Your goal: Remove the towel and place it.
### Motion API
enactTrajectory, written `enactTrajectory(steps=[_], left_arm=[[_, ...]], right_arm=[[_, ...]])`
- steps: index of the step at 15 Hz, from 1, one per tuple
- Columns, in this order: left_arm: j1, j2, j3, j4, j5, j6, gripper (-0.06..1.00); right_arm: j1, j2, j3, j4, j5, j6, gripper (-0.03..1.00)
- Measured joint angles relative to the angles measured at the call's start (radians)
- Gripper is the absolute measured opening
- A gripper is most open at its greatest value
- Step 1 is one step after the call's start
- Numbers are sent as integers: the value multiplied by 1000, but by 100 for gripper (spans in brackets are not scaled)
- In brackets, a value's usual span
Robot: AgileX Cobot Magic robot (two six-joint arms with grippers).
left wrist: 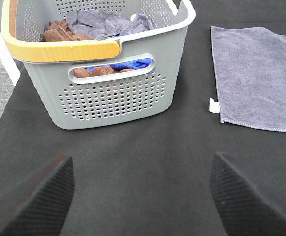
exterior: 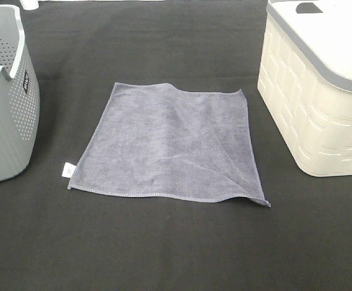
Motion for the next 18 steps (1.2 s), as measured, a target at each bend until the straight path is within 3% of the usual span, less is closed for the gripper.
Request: enactTrajectory(steps=[6, 14, 18], left_arm=[[0, 0, 0, 25, 0, -2, 72], [0, 0, 0, -2, 0, -3, 72], [0, 0, 0, -2, 0, -3, 72]], right_arm=[[-17, 0, 0, 0, 0, 0, 71], [-354, 0, 0, 0, 0, 0, 71], [-370, 0, 0, 1, 0, 0, 71]])
